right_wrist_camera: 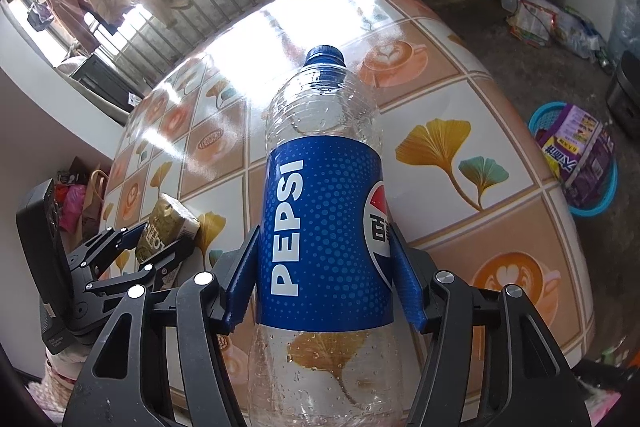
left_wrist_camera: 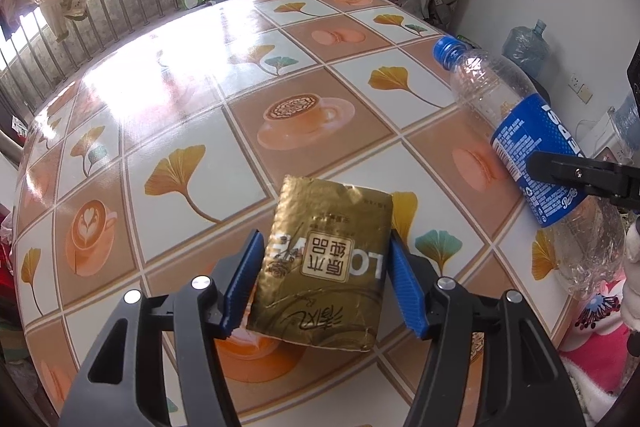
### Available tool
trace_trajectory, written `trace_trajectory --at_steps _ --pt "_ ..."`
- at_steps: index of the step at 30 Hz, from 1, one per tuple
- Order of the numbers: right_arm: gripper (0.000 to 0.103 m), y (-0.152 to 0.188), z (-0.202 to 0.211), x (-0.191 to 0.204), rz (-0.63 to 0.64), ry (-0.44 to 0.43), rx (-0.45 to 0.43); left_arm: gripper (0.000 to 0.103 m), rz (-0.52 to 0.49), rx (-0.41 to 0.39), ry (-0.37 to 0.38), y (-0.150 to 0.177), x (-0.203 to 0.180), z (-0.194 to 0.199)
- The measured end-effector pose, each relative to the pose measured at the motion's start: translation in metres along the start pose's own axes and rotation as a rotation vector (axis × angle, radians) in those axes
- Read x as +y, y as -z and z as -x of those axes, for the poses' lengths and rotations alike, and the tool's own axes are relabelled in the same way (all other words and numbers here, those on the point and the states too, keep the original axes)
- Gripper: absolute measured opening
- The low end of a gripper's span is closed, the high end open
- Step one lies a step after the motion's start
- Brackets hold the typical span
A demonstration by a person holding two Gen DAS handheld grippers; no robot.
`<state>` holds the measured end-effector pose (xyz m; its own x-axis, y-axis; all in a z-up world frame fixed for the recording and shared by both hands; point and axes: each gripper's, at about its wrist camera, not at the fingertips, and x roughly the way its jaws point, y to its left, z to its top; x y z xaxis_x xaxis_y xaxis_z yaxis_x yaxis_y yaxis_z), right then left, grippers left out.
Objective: Collect trash
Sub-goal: 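Lift the gold tissue pack and Pepsi bottle off the table with both grippers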
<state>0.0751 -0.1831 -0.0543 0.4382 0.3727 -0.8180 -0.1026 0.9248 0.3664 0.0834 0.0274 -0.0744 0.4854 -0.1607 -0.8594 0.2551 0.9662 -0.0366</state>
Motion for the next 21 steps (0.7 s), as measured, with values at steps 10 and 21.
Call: trace_trajectory --at_steps 10,21 --pt "0.057 0.0008 0.0004 0.0033 0.007 0.002 -0.001 0.059 -0.034 0.0 -0.028 0.0016 -0.0044 -0.0004" --pt "0.056 0.0012 0.0014 0.0027 -0.001 -0.007 -0.008 0.054 -0.029 -0.01 -0.025 0.0016 -0.002 0.0006"
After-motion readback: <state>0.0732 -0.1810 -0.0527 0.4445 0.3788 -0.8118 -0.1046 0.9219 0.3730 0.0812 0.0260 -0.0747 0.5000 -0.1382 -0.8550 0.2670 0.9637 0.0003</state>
